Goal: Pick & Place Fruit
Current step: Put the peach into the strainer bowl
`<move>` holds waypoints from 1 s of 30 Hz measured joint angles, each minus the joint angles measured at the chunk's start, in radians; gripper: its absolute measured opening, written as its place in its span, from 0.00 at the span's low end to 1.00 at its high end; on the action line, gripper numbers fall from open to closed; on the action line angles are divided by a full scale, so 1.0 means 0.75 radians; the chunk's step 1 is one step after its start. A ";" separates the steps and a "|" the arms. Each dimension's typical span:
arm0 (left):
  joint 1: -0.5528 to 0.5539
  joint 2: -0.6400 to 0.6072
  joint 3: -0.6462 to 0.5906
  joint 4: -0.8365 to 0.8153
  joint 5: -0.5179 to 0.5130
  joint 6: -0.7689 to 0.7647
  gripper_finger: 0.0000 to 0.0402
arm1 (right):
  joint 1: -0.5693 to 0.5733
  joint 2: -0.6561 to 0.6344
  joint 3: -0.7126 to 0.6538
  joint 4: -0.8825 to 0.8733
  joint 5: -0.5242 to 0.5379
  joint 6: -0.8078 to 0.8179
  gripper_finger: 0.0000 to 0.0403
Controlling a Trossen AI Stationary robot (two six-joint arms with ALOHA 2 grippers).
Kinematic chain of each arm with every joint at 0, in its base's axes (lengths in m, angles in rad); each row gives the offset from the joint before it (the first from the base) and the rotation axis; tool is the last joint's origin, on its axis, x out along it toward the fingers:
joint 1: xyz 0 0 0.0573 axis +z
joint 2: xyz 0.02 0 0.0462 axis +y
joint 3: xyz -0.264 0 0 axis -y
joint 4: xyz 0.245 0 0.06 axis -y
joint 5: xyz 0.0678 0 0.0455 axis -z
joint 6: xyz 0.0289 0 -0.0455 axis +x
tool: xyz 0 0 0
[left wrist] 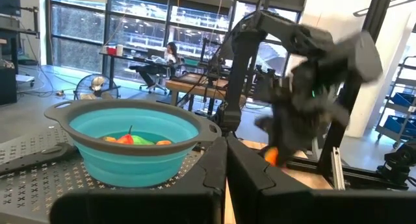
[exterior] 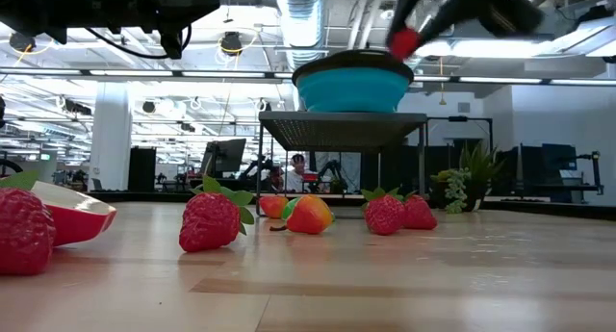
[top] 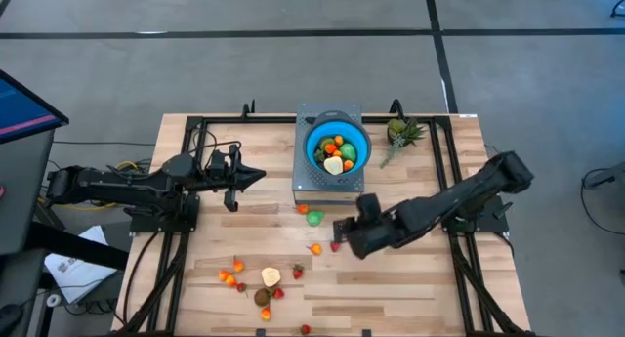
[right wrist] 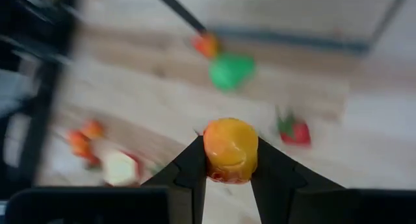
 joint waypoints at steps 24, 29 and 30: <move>0.000 0.000 0.000 0.000 0.000 0.000 0.00 | -0.481 -0.202 0.001 0.204 0.356 -0.862 0.22; 0.000 0.000 0.000 0.000 0.000 0.000 0.00 | -0.572 -0.184 0.000 0.191 0.286 -0.955 0.22; 0.000 0.000 0.000 0.000 0.000 0.000 0.00 | -0.588 -0.181 0.000 0.189 0.270 -0.978 0.22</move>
